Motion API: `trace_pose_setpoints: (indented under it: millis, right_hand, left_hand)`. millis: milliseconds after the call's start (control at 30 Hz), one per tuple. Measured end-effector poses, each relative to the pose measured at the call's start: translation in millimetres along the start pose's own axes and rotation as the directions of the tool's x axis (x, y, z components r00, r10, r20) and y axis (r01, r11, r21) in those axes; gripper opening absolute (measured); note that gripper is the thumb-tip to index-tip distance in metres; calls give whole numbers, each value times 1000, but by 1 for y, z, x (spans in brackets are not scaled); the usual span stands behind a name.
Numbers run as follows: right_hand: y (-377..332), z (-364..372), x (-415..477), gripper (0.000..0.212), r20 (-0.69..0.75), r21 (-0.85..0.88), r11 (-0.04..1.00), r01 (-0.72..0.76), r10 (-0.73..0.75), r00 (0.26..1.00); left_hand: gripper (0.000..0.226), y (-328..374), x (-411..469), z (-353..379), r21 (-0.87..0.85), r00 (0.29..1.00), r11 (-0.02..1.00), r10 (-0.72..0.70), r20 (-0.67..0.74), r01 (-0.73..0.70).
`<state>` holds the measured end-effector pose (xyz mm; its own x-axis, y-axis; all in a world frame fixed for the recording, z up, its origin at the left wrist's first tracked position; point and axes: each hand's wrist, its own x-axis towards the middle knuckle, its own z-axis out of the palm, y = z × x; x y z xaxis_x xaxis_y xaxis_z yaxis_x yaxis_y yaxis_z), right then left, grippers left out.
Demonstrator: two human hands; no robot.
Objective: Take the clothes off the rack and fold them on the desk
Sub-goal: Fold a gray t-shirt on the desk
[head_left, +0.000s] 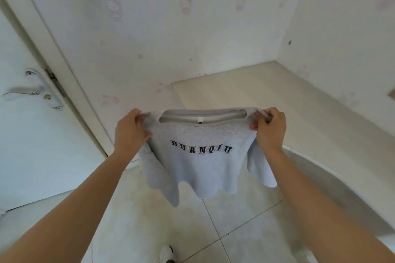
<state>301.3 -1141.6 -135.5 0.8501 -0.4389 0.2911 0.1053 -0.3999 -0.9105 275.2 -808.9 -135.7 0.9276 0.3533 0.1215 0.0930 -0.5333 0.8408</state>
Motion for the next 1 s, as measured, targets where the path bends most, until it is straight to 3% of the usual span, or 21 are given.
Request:
trace_pose_setpoints:
  millis: [100,233,367,500,733,1000]
  right_hand:
    - [4,4,44,32,-90,7,1000,0,1,996]
    - [0,9,106,27,-224,-43,999,25,-34,974]
    - [-19,10,172,15,-292,-142,986,86,-124,948]
    - [-37,16,228,14,-343,-188,969,161,-219,913]
    - [-37,6,321,13,-368,-283,931,231,-328,870]
    - [50,-7,457,11,-298,-408,896,173,-310,903]
  left_hand:
    - [12,25,48,38,-83,998,994,65,2,-64]
    - [12,56,120,82,-7,961,961,277,-4,-277]
    - [18,101,182,115,88,914,914,401,-55,-395]
    - [23,154,234,153,68,850,853,521,-74,-517]
    - [26,227,306,226,-57,787,785,612,-81,-617]
    - [26,271,389,346,-29,779,782,622,76,-622]
